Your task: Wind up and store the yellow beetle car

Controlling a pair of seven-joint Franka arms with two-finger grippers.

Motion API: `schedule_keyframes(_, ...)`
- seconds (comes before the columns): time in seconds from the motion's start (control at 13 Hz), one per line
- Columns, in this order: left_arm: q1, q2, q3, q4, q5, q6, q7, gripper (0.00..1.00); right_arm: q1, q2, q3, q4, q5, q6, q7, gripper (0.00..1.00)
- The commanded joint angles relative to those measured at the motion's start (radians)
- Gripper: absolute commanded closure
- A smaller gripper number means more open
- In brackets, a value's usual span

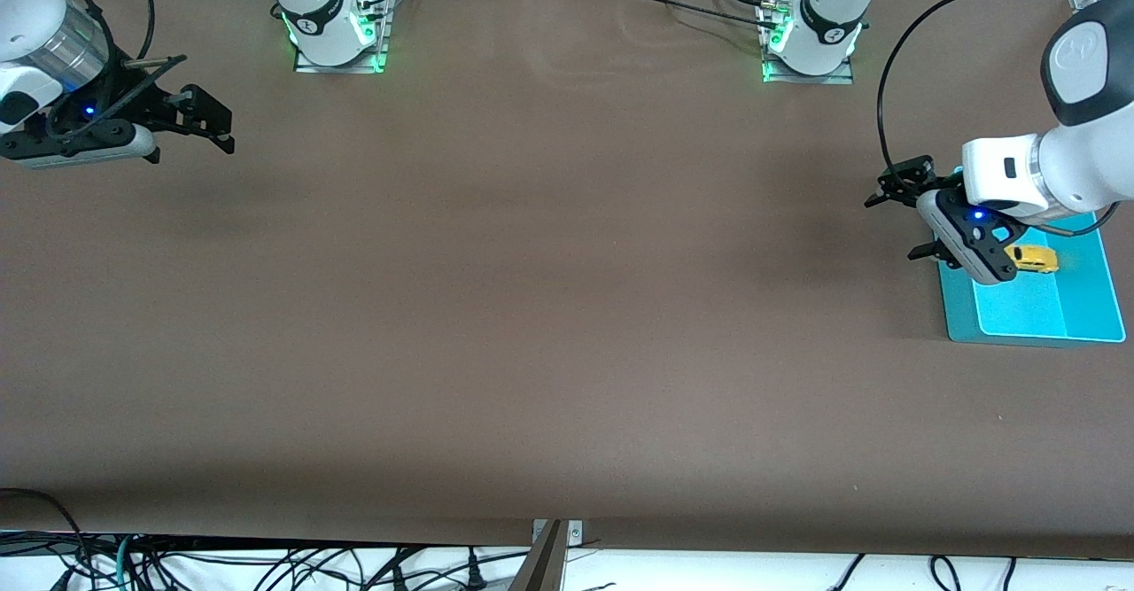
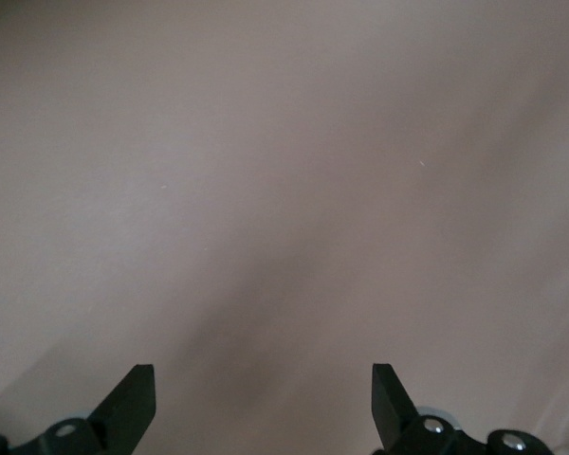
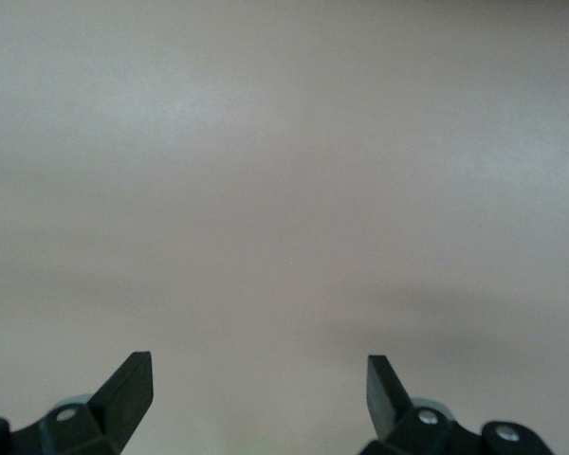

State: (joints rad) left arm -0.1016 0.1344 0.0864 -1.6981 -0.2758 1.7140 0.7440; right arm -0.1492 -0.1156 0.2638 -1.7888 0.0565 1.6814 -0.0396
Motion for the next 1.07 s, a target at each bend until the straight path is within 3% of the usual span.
schedule_keyframes(0.0, -0.016, 0.010, 0.006, 0.093, 0.056, -0.095, -0.240, 0.00, 0.000, -0.001, -0.003, 0.023, 0.008, -0.038, 0.007, 0.00)
schedule_keyframes(0.15, -0.017, 0.010, 0.004, 0.147, 0.125, -0.149, -0.427, 0.00, 0.002, -0.001, -0.003, 0.037, 0.008, -0.042, 0.003, 0.00)
schedule_keyframes(0.31, -0.018, 0.011, -0.019, 0.193, 0.255, -0.184, -0.498, 0.00, 0.002, -0.003, -0.001, 0.066, 0.009, -0.093, 0.010, 0.00)
schedule_keyframes(0.54, -0.010, 0.008, -0.017, 0.195, 0.247, -0.195, -0.705, 0.00, 0.003, 0.019, 0.002, 0.089, 0.011, -0.098, 0.010, 0.00)
schedule_keyframes(1.0, 0.000, 0.011, -0.022, 0.195, 0.245, -0.200, -0.712, 0.00, 0.010, 0.022, 0.009, 0.088, 0.011, -0.098, 0.007, 0.00)
